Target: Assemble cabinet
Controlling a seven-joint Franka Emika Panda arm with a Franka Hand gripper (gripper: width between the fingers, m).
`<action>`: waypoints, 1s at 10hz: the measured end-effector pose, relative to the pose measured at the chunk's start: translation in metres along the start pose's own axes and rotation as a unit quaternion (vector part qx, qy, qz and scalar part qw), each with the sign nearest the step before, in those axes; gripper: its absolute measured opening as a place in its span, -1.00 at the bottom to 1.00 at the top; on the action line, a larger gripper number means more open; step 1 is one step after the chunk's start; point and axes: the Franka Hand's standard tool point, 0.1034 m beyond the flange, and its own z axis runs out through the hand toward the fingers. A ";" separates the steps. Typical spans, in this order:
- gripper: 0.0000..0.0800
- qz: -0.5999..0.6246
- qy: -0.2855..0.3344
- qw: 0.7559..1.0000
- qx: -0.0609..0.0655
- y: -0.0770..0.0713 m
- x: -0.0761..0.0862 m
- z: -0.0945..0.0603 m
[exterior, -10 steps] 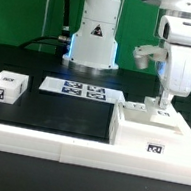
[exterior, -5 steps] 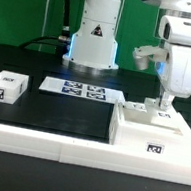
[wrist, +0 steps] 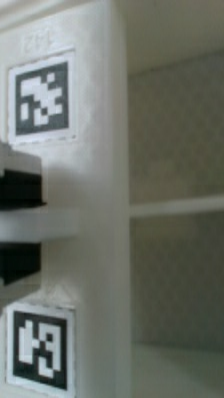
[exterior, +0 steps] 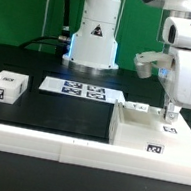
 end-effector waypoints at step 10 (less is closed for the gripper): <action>0.36 0.002 -0.004 1.000 0.010 0.000 -0.001 0.000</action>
Offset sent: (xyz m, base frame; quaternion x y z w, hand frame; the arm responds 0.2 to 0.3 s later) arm 0.0000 0.0000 0.0000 0.0000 0.0000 0.0000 1.0000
